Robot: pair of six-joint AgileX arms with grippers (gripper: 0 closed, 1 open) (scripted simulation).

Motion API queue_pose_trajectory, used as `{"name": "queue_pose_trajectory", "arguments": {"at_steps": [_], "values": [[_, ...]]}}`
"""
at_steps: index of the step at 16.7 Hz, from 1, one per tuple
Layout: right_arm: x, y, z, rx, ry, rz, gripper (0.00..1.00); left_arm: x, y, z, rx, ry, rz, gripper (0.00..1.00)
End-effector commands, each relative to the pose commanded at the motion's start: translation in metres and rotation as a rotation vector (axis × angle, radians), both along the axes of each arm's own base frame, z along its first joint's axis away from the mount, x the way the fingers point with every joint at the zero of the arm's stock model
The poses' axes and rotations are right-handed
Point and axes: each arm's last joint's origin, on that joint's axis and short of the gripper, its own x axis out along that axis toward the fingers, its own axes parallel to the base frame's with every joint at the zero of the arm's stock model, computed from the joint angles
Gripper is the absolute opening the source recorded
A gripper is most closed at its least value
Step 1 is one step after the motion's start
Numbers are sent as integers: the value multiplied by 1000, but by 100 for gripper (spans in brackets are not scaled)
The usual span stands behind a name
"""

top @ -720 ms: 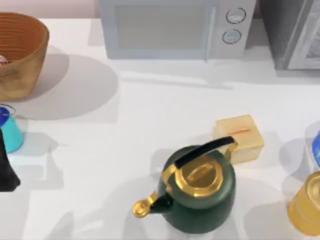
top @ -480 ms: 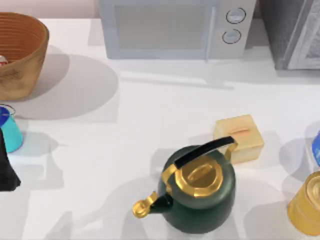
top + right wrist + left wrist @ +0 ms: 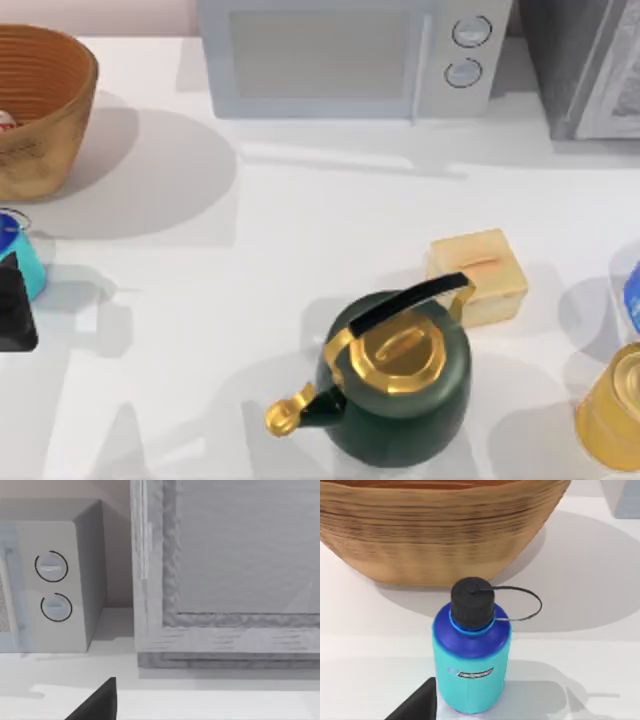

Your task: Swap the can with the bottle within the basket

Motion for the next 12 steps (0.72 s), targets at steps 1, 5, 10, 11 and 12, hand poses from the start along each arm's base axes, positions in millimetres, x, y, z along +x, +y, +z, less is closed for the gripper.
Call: {"name": "queue_pose_trajectory", "arguments": {"at_steps": [1, 5, 10, 11, 12], "values": [[0, 0, 0, 0, 0, 0, 100, 11, 0, 12, -3, 64, 0, 100], [0, 0, 0, 0, 0, 0, 100, 83, 4, 54, -15, 303, 4, 100], [0, 0, 0, 0, 0, 0, 100, 182, 16, 83, -29, 437, 15, 100], [0, 0, 0, 0, 0, 0, 100, 198, 18, 86, -31, 451, 16, 100], [0, 0, 0, 0, 0, 0, 100, 212, 21, 89, -32, 458, 17, 100]]}}
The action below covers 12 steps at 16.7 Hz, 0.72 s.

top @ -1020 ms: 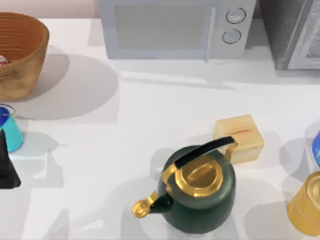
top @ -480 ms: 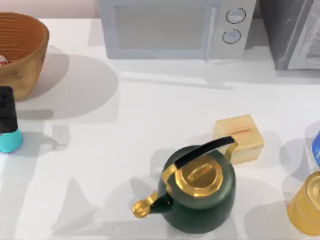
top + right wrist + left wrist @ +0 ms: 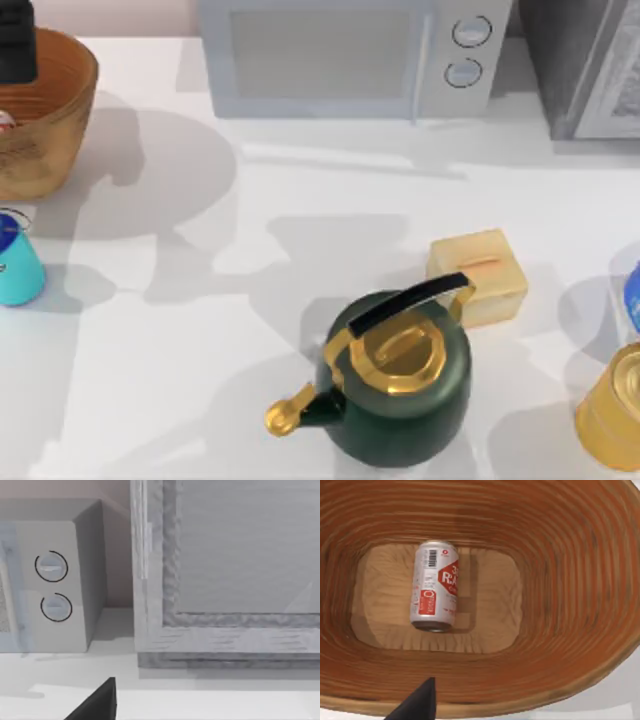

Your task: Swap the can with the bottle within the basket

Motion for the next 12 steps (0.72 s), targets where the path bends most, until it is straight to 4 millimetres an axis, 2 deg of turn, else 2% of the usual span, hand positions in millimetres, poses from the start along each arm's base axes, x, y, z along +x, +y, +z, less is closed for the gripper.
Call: {"name": "queue_pose_trajectory", "arguments": {"at_steps": [6, 9, 12], "values": [[0, 0, 0, 0, 0, 0, 100, 62, 16, 41, 7, -77, -4, 100], [0, 0, 0, 0, 0, 0, 100, 96, 26, 28, 4, -19, -7, 100], [0, 0, 0, 0, 0, 0, 100, 118, 36, 10, 4, 80, -14, 100]]}}
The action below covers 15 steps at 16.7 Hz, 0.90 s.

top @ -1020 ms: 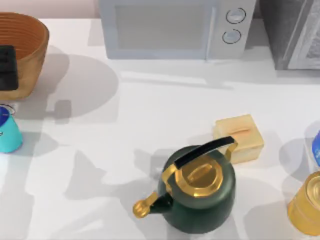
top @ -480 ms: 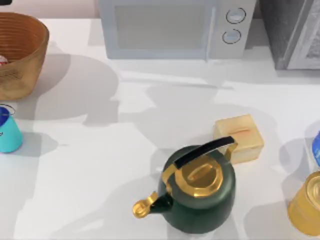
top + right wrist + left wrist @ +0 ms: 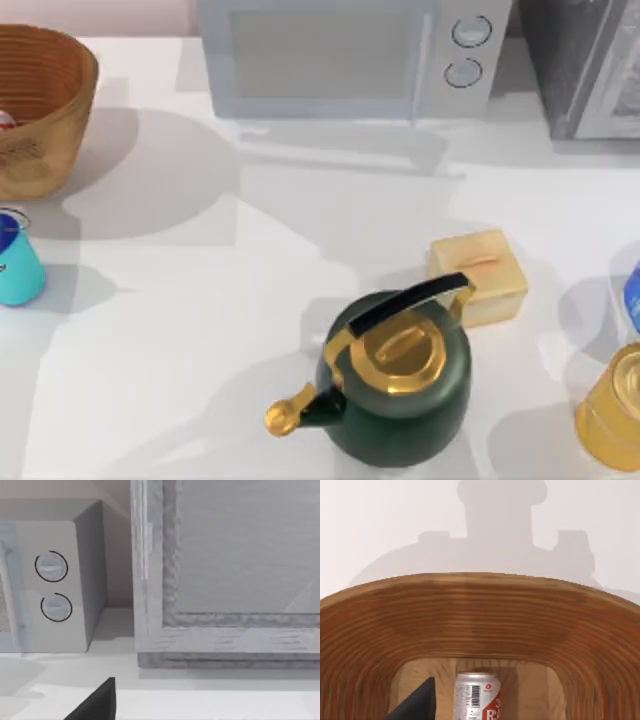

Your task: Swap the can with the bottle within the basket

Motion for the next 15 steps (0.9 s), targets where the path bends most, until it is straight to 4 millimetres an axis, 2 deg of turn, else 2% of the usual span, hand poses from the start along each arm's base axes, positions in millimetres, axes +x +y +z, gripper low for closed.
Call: {"name": "queue_pose_trajectory", "arguments": {"at_steps": [4, 7, 9, 11, 15], "values": [[0, 0, 0, 0, 0, 0, 100, 25, 14, -45, 5, 188, -21, 100], [0, 0, 0, 0, 0, 0, 100, 34, 22, -85, 1, 348, -41, 100], [0, 0, 0, 0, 0, 0, 100, 36, 26, -104, -2, 425, -52, 100], [0, 0, 0, 0, 0, 0, 100, 37, 28, -115, -4, 467, -58, 100], [0, 0, 0, 0, 0, 0, 100, 37, 29, -116, -4, 472, -59, 100]]}}
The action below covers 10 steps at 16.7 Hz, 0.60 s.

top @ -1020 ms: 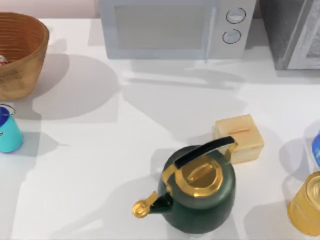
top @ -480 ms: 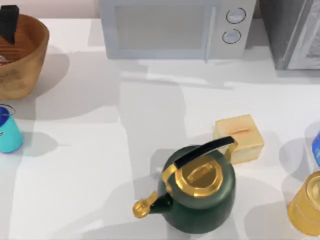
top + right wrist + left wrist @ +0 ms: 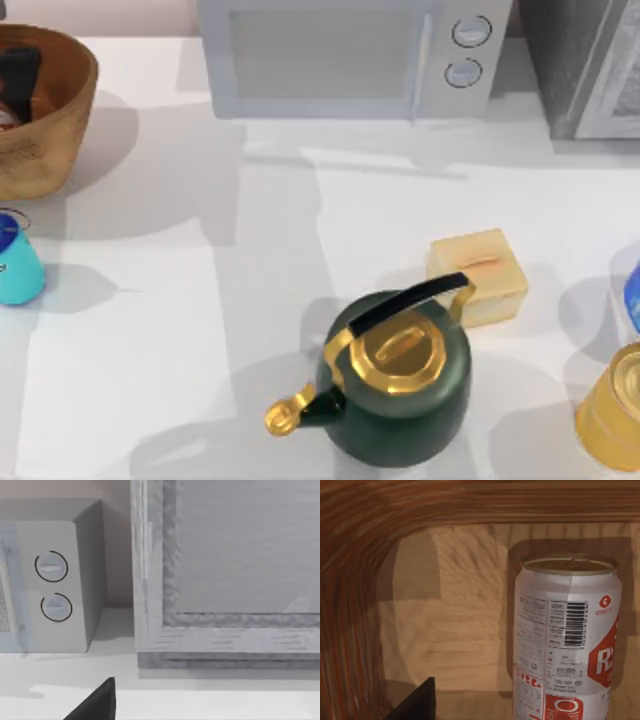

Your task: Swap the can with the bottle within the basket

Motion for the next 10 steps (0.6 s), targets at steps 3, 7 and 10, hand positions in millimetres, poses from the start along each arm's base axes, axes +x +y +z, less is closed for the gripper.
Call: {"name": "queue_pose_trajectory", "arguments": {"at_steps": [3, 7, 10], "values": [[0, 0, 0, 0, 0, 0, 100, 1, -3, -2, -1, 1, -4, 100], [0, 0, 0, 0, 0, 0, 100, 5, -2, -27, 0, 0, 0, 100], [0, 0, 0, 0, 0, 0, 100, 6, -3, -54, 0, 0, 0, 100]]}}
